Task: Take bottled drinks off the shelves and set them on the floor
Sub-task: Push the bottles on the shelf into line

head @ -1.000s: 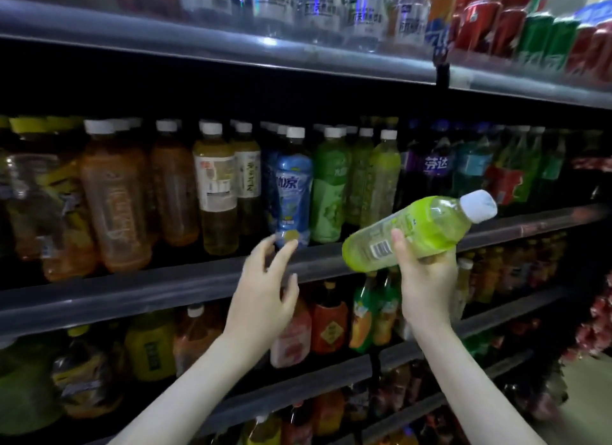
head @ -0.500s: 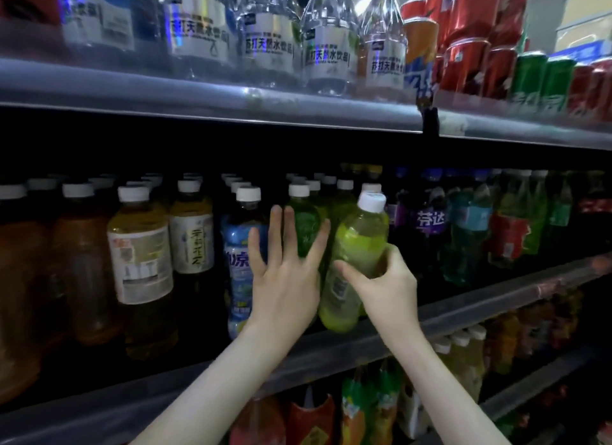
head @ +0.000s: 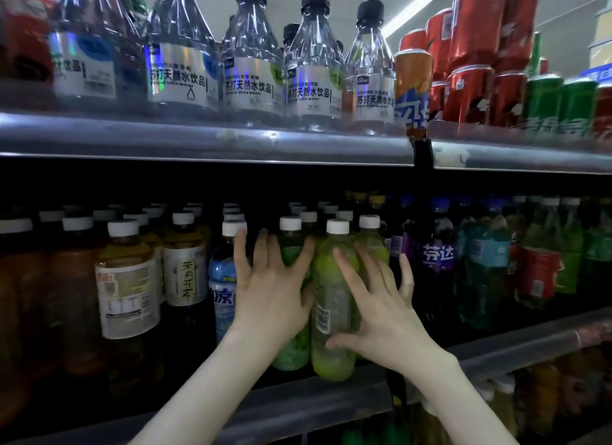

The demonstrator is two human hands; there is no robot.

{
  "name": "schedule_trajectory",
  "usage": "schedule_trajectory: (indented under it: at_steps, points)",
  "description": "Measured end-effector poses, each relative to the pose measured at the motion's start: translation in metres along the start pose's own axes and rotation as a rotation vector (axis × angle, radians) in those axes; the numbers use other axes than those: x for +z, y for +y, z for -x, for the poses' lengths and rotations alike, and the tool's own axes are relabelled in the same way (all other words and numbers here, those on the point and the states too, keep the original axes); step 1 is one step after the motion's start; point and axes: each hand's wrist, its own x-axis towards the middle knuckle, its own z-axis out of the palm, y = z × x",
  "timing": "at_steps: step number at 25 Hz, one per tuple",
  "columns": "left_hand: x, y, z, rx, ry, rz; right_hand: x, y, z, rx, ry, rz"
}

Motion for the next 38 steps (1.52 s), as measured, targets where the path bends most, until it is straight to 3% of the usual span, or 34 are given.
schedule_trajectory:
  at_steps: [4, 10, 19, 25, 31, 38]
  points:
    - [-0.013, -0.015, -0.011, 0.059, -0.08, 0.009, 0.003, 0.001, -0.005, -0.063, -0.057, -0.052]
    - [-0.026, -0.022, -0.019, 0.055, -0.12, 0.09, 0.022, -0.002, -0.013, -0.011, 0.055, 0.053]
    - [-0.011, -0.019, 0.011, 0.114, 0.002, -0.159, 0.039, -0.011, -0.003, -0.023, 0.168, -0.016]
    - [-0.012, -0.007, 0.058, 0.06, 0.045, -0.133, 0.045, -0.044, 0.02, 0.045, 0.251, -0.223]
    - [-0.039, -0.045, 0.173, -0.072, 0.014, -0.05, 0.052, -0.15, 0.073, -0.128, 0.259, -0.501]
    - [-0.135, -0.198, 0.389, -0.459, -0.379, -0.118, 0.103, -0.382, 0.127, -0.399, -0.142, -0.758]
